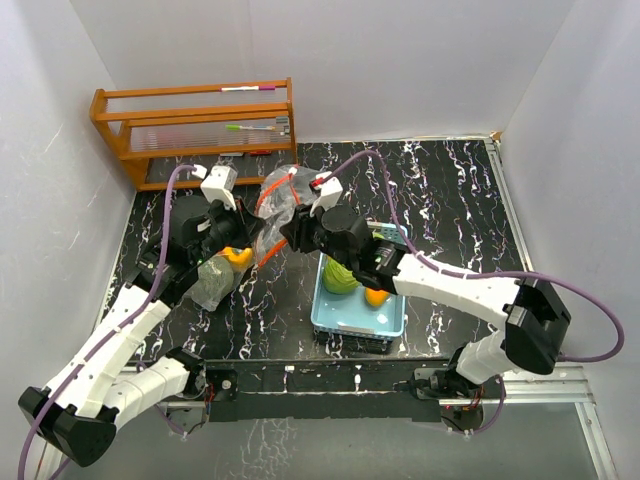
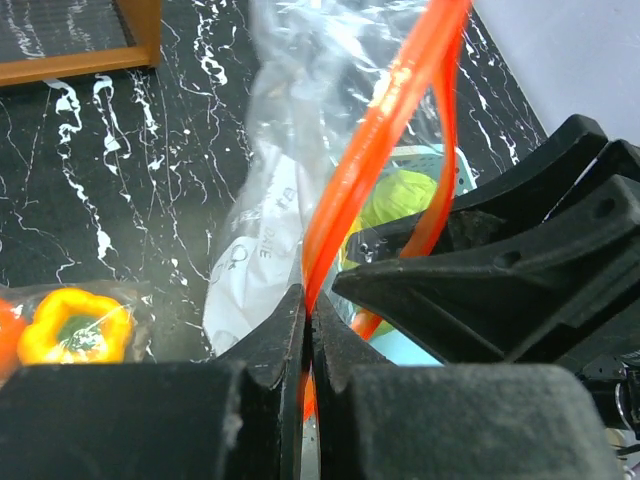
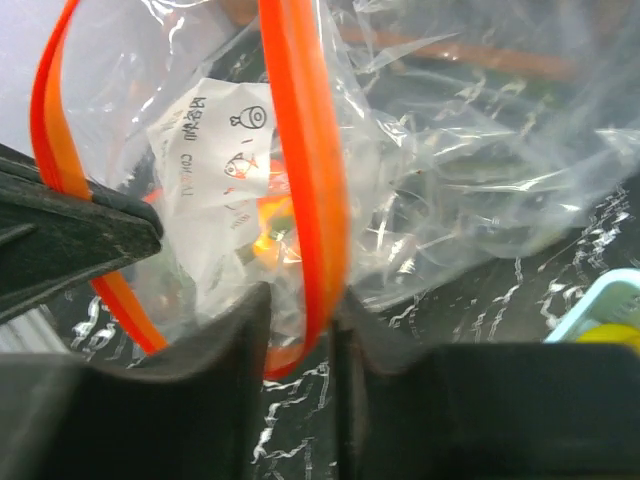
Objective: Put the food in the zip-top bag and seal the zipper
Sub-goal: Open the zipper of the food storage bag at the center of the board.
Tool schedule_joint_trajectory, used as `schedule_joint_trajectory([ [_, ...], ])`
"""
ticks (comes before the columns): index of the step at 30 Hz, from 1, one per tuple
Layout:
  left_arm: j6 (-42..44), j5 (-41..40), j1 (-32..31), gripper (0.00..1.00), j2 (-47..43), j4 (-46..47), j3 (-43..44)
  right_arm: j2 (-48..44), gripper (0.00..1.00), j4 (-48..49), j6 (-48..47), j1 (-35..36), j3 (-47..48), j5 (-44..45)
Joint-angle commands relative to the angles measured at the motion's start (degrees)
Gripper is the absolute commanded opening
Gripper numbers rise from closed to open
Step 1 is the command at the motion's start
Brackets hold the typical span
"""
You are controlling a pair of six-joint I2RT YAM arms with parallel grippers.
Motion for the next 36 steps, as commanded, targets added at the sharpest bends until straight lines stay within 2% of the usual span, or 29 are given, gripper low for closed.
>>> schedule_joint_trajectory([
  [1, 1.24, -1.49, 0.03, 0.0, -0.73, 1.02, 0.09, -0.67, 0.2, -0.31, 0.05, -0.19, 4.64, 2.01],
  [2, 2.46, -3.41, 0.04, 0.0, -0.57, -0.19, 0.28, -1.32, 0.13, -2.48, 0.08, -0.17, 4.61, 3.49],
  [4, 5.66, -9.37, 0.03, 0.0, -0.59, -2.63, 0.72, -3.55, 0.09, -4.87, 0.2, -0.24, 2.99, 6.63],
  [9, 13.18, -28.39, 0.01, 0.0, -0.94, -8.41, 0.98, -10.62, 0.08, -11.17, 1.25, -0.4, -2.43, 15.47],
  [11, 14.5, -33.28, 0.07, 0.0, -1.37, -9.05, 0.72, -12.72, 0.08, -14.66, 2.32, -0.57, -3.92, 19.08],
  [16, 15.85, -39.36, 0.01, 0.0, -1.47, -8.94, 0.68, -16.05, 0.08, -20.76, 5.0, -1.7, -6.31, 22.76],
  [19, 14.86, -36.14, 0.03, 0.0, -1.02, -8.39, 0.97, -17.41, 0.09, -17.76, 0.89, -1.81, -6.92, 16.22],
  [20, 14.44, -34.73, 0.01, 0.0, -0.85, -8.2, 0.97, -17.35, 0.16, -15.84, -1.81, -1.79, -6.7, 11.38],
  [22, 13.77, -32.51, 0.03, 0.0, -0.42, -7.72, 1.05, -15.99, 0.38, -14.2, -5.98, -1.83, -4.82, -1.17],
  [24, 13.38, -31.02, 0.01, 0.0, -0.22, -7.12, 0.99, -14.25, 0.52, -14.97, -7.92, -1.78, -1.76, -8.96],
  [29, 13.23, -30.05, 0.02, 0.0, 0.28, -7.39, 1.05, -16.06, 0.97, -15.51, -9.26, -1.8, -2.1, -15.22],
  [32, 13.4, -30.01, 0.01, 0.0, 0.4, -7.63, 1.21, -20.21, 0.98, -17.14, -9.08, -1.81, -5.87, -11.95],
  [36, 12.81, -27.59, 0.03, 0.0, 0.94, -6.92, 1.64, -21.95, 0.98, -27.73, -5.22, -1.79, -7.66, -2.71],
])
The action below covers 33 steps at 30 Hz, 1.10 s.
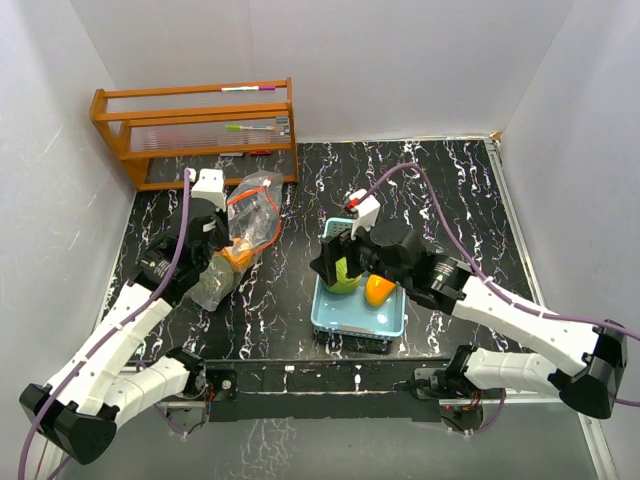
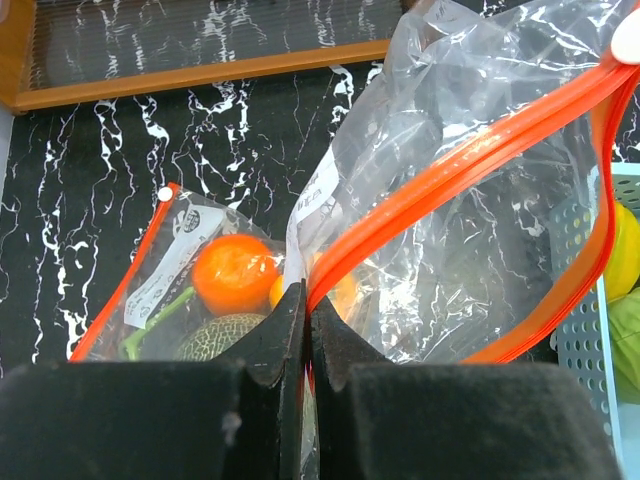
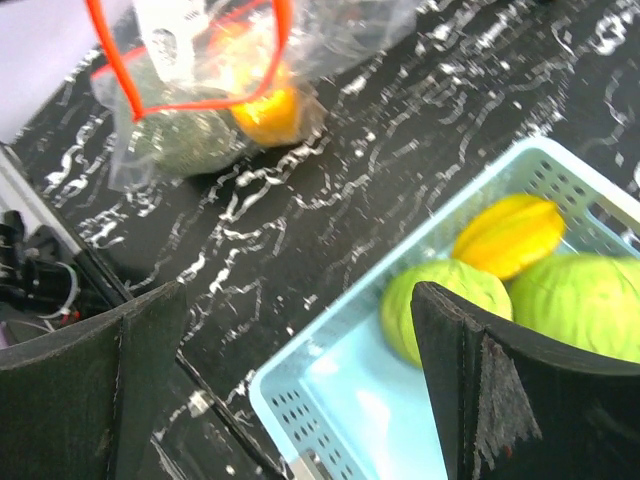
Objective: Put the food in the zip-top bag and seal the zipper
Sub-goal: Open the zipper of the food storage bag at the center of the board, then pick up the fake vegetable from the bin.
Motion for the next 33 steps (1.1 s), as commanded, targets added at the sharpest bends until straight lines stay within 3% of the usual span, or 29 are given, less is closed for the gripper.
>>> schedule_joint_trajectory([
  [1, -0.18, 2.01, 0.19, 0.0, 0.66, 0.41, 1.71, -2.89, 0.98, -9.23, 3.93, -0.04, -1.85, 8.7],
  [10, -2.16, 8.56, 0.14, 0.0, 2.98, 2.26, 1.23, 0.24, 0.98, -11.88, 11.49, -0.06, -6.29, 15.0],
  [19, -2.02, 11.38, 0.14, 0.0, 2.77, 3.46, -0.25, 4.98, 0.98, -3.62, 10.84, -0.12, -8.08, 20.17],
  [33, -1.73, 14.22, 0.15, 0.0, 2.21, 4.98, -1.65, 16.52, 0.98, 4.99, 12.71, -2.22, -10.62, 17.37],
])
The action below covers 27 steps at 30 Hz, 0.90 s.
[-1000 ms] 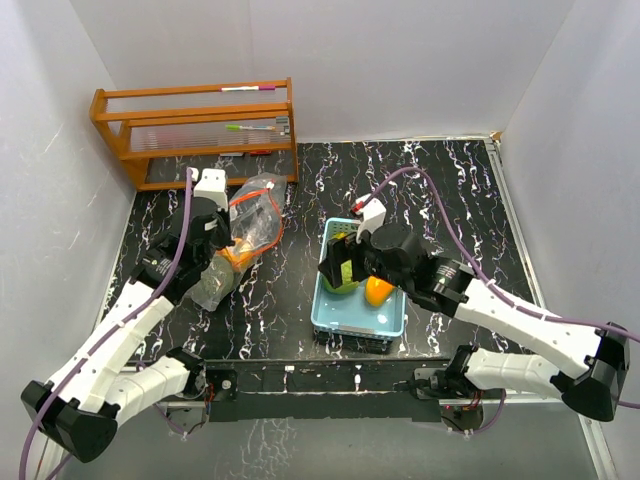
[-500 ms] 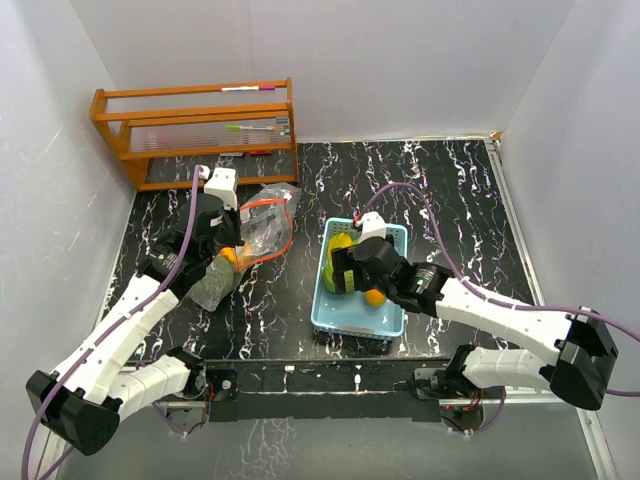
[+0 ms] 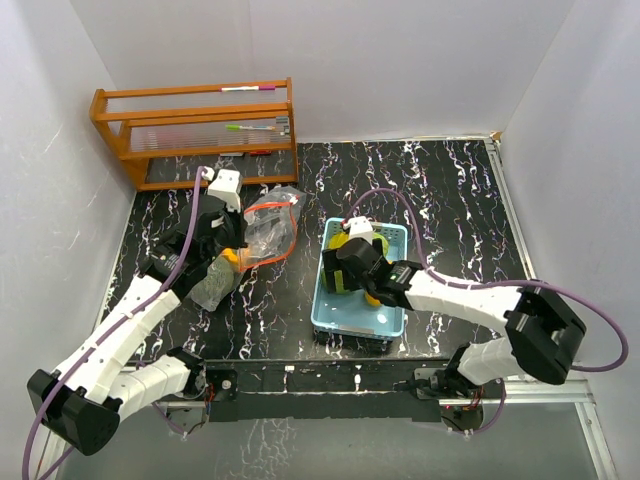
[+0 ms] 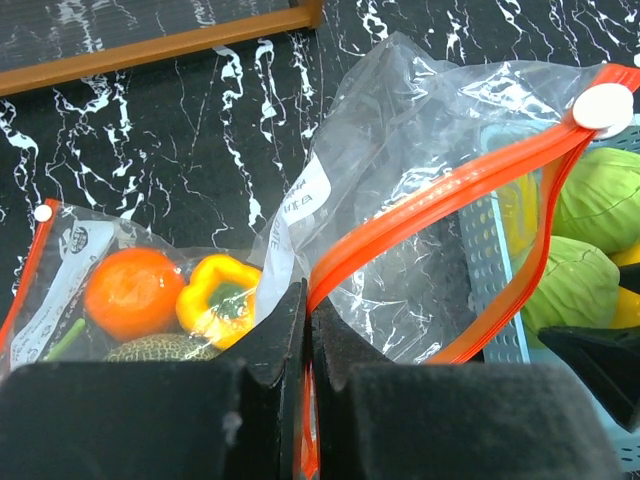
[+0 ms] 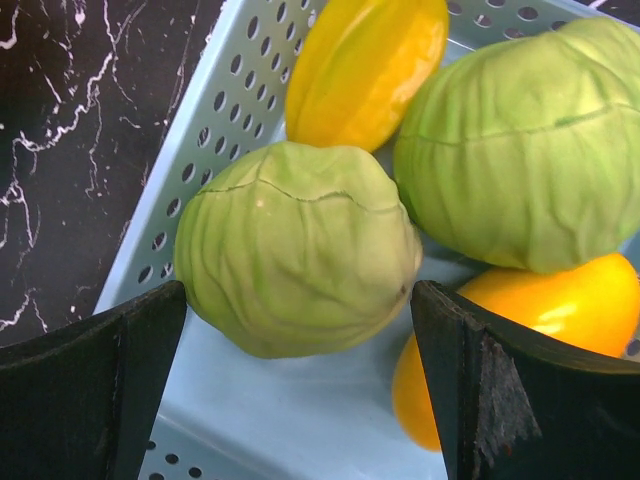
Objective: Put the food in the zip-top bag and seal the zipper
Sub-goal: Pick up the fake vegetable from the bin.
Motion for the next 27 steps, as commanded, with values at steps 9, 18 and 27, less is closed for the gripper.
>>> schedule_joint_trajectory([
  [9, 0.05, 2.39, 0.14, 0.0, -1.01, 1.32, -1.08, 7.31, 0.8, 9.16, 0.95, -0.57, -2.31, -0.6],
  [18, 0.12, 2.57, 0.15, 0.0, -0.9, 1.23, -0.62, -5.59, 0.3, 0.29, -2.43, -0.58, 1.28, -1.87],
  [27, -0.41, 4.7, 0.14, 0.0, 0.21, 1.05, 0.39, -20.42, 0.3, 1.57, -10.75, -0.6, 8.89, -13.33],
])
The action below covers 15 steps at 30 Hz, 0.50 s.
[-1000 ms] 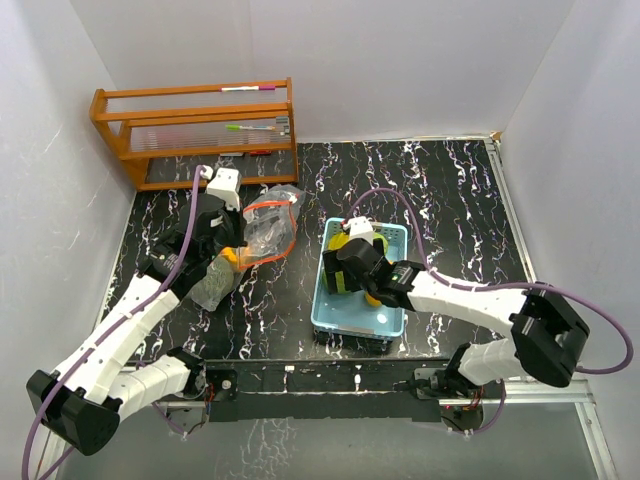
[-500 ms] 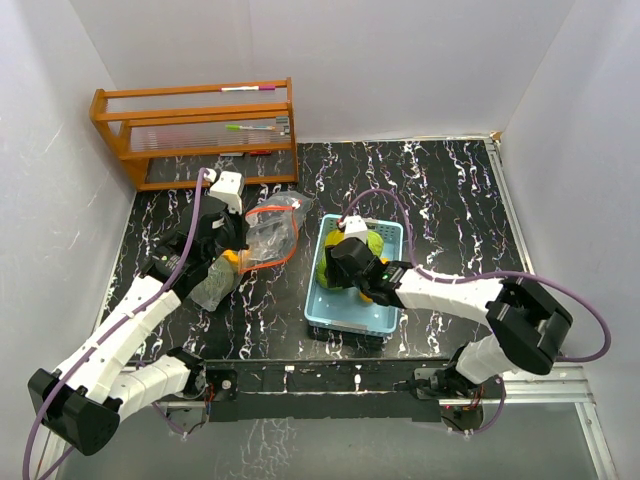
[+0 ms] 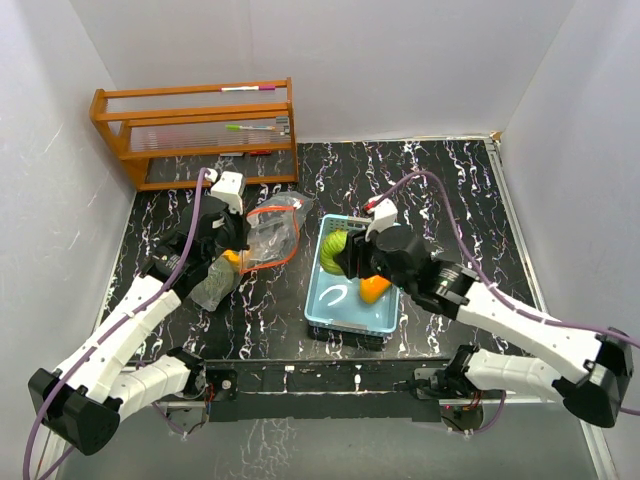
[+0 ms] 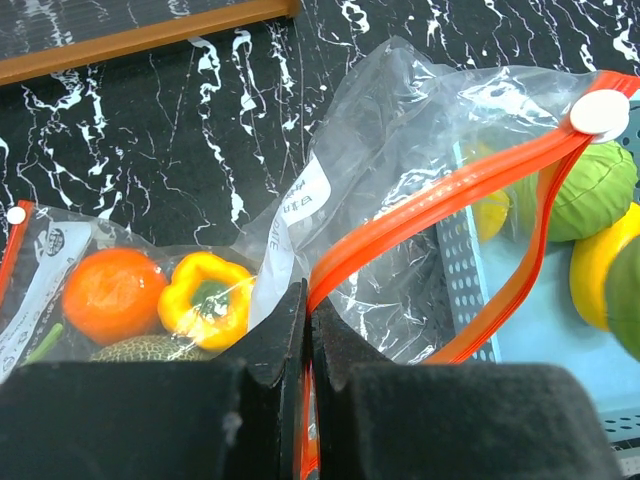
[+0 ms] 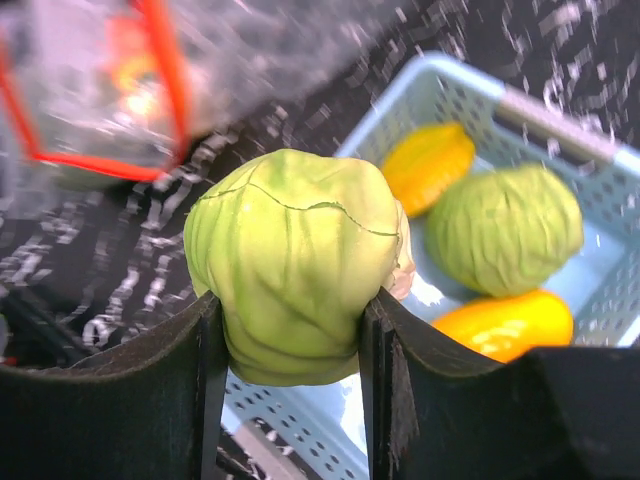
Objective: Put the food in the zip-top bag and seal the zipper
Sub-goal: Pick up the fake vegetable from the bin.
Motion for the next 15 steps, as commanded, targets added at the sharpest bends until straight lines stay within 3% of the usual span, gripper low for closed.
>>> schedule_joint_trajectory([
  [1, -0.58, 2.62, 0.18, 0.0, 0.32, 0.64, 1.61, -3.1, 0.3, 6.01, -5.98, -0.25, 6.71, -9.24],
  [7, -1.94, 5.45, 0.15, 0.0, 0.6, 1.16, 2.63, 2.74, 0.29, 19.97, -8.17, -0.2, 7.34, -23.3],
  [15, -2.95, 8.14, 0.15, 0.0, 0.57, 0.64, 3.75, 13.79, 0.29, 34.35, -8.15, -0.18, 9.92, -32.17],
])
